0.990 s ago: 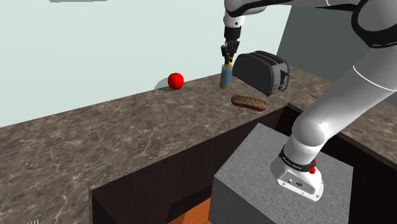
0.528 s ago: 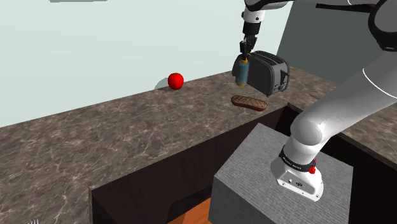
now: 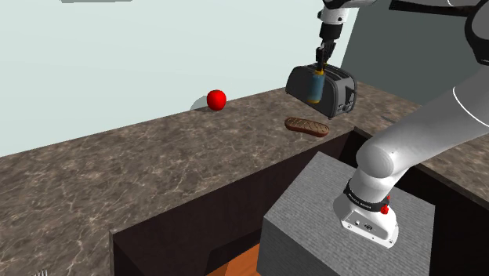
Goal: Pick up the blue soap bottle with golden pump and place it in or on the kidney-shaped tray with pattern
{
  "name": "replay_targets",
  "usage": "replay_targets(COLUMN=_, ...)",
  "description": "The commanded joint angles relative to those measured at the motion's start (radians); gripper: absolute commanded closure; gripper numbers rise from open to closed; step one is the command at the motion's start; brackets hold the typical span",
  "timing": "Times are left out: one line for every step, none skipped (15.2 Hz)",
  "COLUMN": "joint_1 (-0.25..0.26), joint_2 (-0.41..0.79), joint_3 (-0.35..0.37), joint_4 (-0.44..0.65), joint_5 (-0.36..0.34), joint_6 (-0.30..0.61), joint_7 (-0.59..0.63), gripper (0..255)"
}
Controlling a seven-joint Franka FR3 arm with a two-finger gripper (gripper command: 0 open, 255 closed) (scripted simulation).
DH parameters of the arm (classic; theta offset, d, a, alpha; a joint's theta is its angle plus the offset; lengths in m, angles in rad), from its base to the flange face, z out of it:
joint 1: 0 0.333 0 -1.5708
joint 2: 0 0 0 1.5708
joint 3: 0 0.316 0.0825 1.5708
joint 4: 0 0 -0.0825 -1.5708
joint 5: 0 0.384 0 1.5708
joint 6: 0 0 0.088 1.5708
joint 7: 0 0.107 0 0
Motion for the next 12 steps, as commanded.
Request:
replay_targets(joint_1=-0.003, joint_2=-0.009, joint_3=-0.004, joint_4=-0.032, joint_5=-0.004, joint_6=0.023, joint_7=-0.003, gripper=255)
replay_targets(joint_1=-0.004, joint_2=-0.01, joint_3=-0.005, joint_4=-0.046, joint_5=-0.005, joint_6=0.036, joint_7=-0.003, gripper=255)
replay_targets(joint_1=-0.004, joint_2=-0.011, joint_3=-0.006, joint_4=-0.06, joint_5=-0.006, joint_6=0.05, joint_7=-0.002, gripper=255)
replay_targets(joint_1=-0.005, joint_2=-0.011, joint_3=-0.007, joint_4=-0.074, joint_5=-0.007, joint_6=0.063, joint_7=-0.002, gripper=255)
replay_targets(joint_1=-0.005, joint_2=-0.012, joint_3=-0.008, joint_4=-0.088, joint_5=-0.008, joint_6=0.076, joint_7=-0.001, gripper=255)
replay_targets(joint_1=-0.006, joint_2=-0.012, joint_3=-0.009, joint_4=-0.101, joint_5=-0.009, joint_6=0.09, joint_7=-0.001, gripper=255)
replay_targets(joint_1=-0.006, joint_2=-0.012, joint_3=-0.011, joint_4=-0.115, joint_5=-0.01, joint_6=0.103, joint_7=0.0, gripper=255)
replay_targets(joint_1=-0.007, joint_2=-0.012, joint_3=-0.012, joint_4=-0.128, joint_5=-0.011, joint_6=0.116, joint_7=0.0, gripper=255)
replay_targets(joint_1=-0.007, joint_2=-0.011, joint_3=-0.013, joint_4=-0.141, joint_5=-0.012, joint_6=0.13, joint_7=0.0, gripper=255)
replay_targets(joint_1=-0.008, joint_2=-0.01, joint_3=-0.014, joint_4=-0.153, joint_5=-0.012, joint_6=0.144, joint_7=0.001, gripper=255)
replay_targets(joint_1=-0.008, joint_2=-0.009, joint_3=-0.016, joint_4=-0.166, joint_5=-0.013, joint_6=0.157, joint_7=0.001, gripper=255)
replay_targets(joint_1=-0.009, joint_2=-0.008, joint_3=-0.017, joint_4=-0.178, joint_5=-0.014, joint_6=0.171, joint_7=0.001, gripper=255)
